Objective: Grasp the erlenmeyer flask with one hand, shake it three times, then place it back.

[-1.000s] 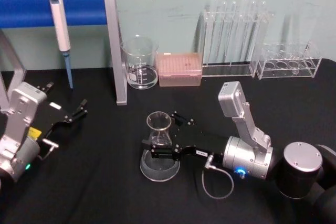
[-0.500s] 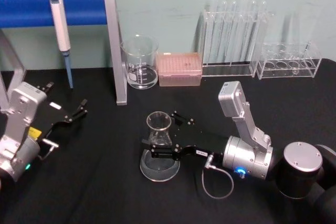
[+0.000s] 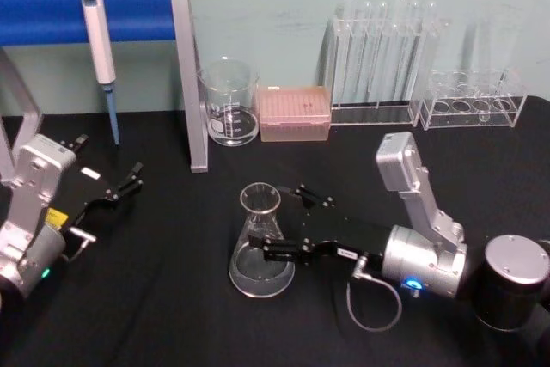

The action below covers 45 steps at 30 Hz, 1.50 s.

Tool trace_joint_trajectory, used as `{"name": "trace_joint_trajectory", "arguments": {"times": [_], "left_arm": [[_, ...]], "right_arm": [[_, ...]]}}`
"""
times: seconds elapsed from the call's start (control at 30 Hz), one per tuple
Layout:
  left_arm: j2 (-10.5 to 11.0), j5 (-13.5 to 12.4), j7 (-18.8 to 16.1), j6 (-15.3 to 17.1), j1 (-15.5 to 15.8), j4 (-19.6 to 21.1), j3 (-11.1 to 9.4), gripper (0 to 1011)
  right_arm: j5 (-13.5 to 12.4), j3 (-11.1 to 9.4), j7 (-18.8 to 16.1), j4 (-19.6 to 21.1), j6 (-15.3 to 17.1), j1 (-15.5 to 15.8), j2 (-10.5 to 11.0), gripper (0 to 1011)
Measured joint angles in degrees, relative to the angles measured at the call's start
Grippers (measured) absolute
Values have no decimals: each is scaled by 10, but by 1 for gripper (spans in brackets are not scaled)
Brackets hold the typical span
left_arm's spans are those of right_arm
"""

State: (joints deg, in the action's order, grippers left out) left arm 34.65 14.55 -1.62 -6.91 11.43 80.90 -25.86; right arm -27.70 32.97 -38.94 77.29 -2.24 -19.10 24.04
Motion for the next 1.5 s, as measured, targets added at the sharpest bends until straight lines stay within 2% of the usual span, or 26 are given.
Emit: {"name": "trace_joint_trajectory", "arguments": {"times": [0.3,0.43,0.7,0.9,1.1,1.4,1.5], "left_arm": [[0,0,0,0,0,0,0,1001],[0,0,0,0,0,0,0,1001],[0,0,0,0,0,0,0,1001],[0,0,0,0,0,0,0,1001],[0,0,0,0,0,0,0,1001],[0,0,0,0,0,0,0,1001],[0,0,0,0,0,0,0,1001]], "right_arm": [[-27,-19,10,57,27,37,43,1000],[-43,-35,23,85,41,59,67,1000],[-52,-69,71,105,37,82,81,1000],[-43,-89,96,99,19,76,69,1000],[-20,-107,143,89,2,70,40,1000],[25,-115,215,70,-5,70,-4,1000],[35,-116,229,60,-5,68,-16,1000]]}}
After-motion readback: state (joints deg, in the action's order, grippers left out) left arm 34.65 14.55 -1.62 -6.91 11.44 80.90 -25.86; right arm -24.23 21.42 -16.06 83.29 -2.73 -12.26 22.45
